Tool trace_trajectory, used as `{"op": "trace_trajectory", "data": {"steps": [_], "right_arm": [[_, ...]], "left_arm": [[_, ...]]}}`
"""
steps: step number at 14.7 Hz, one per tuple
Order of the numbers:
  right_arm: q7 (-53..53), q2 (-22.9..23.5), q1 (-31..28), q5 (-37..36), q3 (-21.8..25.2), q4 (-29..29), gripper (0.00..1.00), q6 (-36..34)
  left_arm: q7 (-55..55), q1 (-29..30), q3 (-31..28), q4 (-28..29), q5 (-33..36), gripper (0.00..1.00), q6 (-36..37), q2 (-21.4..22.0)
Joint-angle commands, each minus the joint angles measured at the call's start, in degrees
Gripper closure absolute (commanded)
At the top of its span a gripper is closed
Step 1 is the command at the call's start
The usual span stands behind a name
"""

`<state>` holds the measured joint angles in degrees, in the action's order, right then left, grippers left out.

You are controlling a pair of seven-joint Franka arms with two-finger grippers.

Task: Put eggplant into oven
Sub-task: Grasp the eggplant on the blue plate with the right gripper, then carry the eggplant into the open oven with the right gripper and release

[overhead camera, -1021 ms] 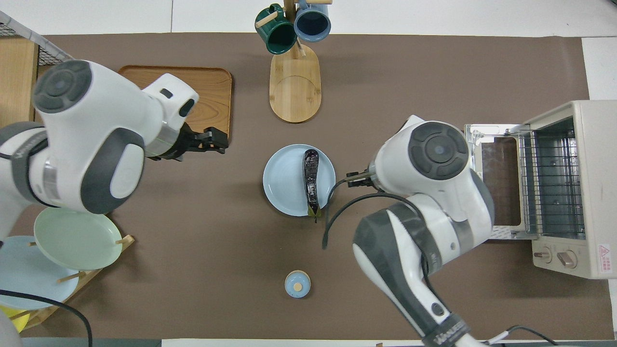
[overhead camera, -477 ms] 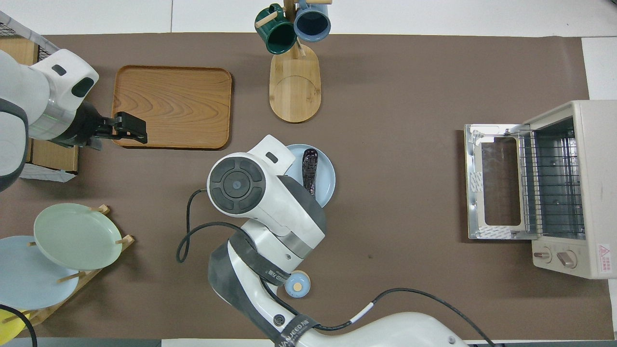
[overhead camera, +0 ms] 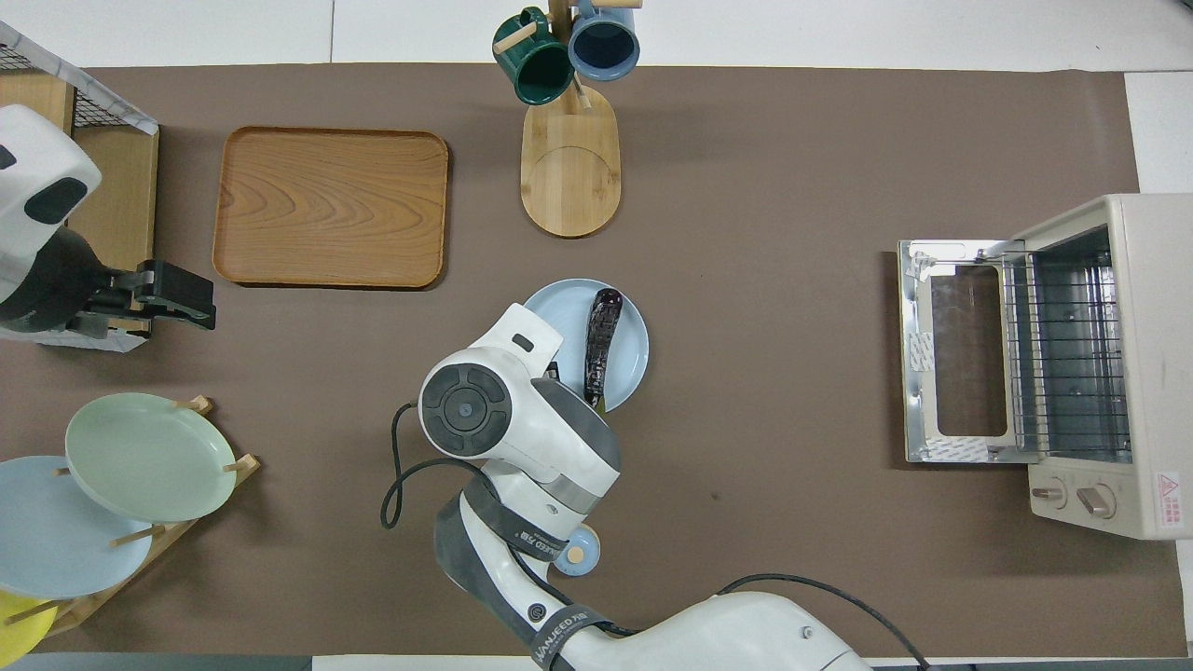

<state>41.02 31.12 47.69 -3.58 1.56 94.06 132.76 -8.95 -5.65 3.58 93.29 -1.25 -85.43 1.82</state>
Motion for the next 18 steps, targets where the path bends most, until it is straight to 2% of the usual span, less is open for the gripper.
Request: {"op": "trace_trajectory", "data": {"steps": [1, 3, 4, 6, 7, 10, 14, 15, 18], "right_arm": [[-1.5, -3.1, -0.1, -0.5, 0.1, 5.3, 0.46, 2.7], [-3.2, -3.6, -0.1, -0.5, 0.1, 6.7, 0.5, 2.8], [-3.4, -3.7, -0.1, -0.5, 0.1, 6.9, 0.6, 2.8], [-3.6, -3.8, -0.2, -0.5, 0.1, 7.1, 0.92, 2.8], [-3.6, -3.8, -0.3, -0.5, 0.1, 7.4, 1.0, 2.9], [-6.3, -4.1, -0.3, -0.7, 0.3, 7.9, 1.0, 2.1], [-10.9, -4.4, -4.2, -4.1, 0.8, 0.1, 1.0, -11.3], [-11.0, -5.2, -5.5, -5.1, 0.8, -1.1, 1.0, -14.2], [-14.1, -10.5, -9.4, -7.3, 0.8, 1.2, 1.0, -19.8]], "left_arm": [[0.8, -0.4, 0.1, 7.4, 1.2, 0.0, -1.8, 4.3], [1.3, -0.4, 0.0, 7.8, 1.0, 0.0, -4.0, 4.3], [1.8, -0.3, 0.0, 7.4, 0.9, 0.0, -3.9, 4.1], [3.1, -0.1, -0.2, 6.4, 0.8, 0.0, -3.7, 3.9], [3.5, 0.1, -0.3, 5.6, 0.6, 0.0, -3.3, 3.7], [3.0, 0.2, -0.5, 3.7, -2.0, 0.0, -2.3, 2.8], [2.8, 0.2, -1.0, 0.9, -2.4, 0.0, -1.4, 1.6], [2.9, 0.2, -1.0, -0.2, -2.2, 0.0, -1.0, 1.1], [3.4, 0.3, -1.0, 0.0, -2.1, 0.0, -0.9, 1.1]]}}
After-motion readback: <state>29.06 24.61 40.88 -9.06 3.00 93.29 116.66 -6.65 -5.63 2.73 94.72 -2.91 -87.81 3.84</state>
